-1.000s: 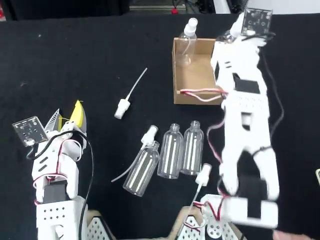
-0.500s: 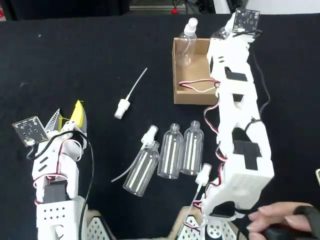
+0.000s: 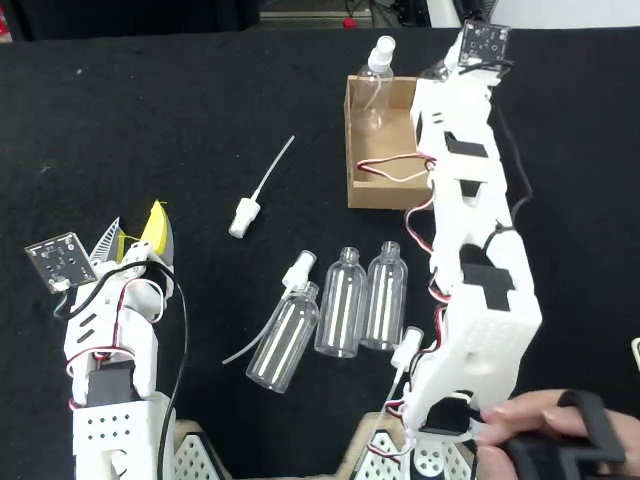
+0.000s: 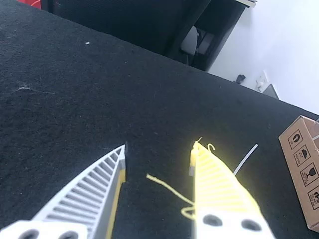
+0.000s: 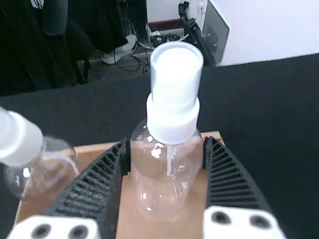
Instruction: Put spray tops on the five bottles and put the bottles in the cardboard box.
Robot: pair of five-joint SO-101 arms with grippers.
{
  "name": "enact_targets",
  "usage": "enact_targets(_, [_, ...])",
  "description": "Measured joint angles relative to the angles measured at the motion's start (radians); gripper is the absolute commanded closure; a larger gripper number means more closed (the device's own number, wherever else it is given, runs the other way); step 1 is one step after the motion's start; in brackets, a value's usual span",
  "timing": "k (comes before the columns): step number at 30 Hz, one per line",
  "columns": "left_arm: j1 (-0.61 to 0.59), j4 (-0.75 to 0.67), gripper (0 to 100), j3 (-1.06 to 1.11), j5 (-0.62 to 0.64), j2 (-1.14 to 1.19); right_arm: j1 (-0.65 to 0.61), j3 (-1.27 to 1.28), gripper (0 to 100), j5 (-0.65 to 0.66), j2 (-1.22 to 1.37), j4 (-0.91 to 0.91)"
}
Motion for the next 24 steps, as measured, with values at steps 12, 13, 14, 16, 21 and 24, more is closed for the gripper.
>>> enact_targets(12, [0.000,0.000,80,0.000,0.000,0.000,-0.018,-0.046,82.6,0.000,0.052,0.000])
enact_targets(13, [0.000,0.000,80,0.000,0.000,0.000,-0.023,-0.046,82.6,0.000,0.052,0.000])
enact_targets(14, [0.000,0.000,80,0.000,0.000,0.000,-0.026,-0.046,82.6,0.000,0.052,0.000])
enact_targets(16, [0.000,0.000,80,0.000,0.000,0.000,-0.028,-0.046,82.6,0.000,0.052,0.000])
enact_targets(21, [0.000,0.000,80,0.000,0.000,0.000,-0.025,-0.046,82.6,0.000,0.052,0.000])
enact_targets(24, [0.000,0.000,80,0.000,0.000,0.000,-0.026,-0.046,82.6,0.000,0.052,0.000])
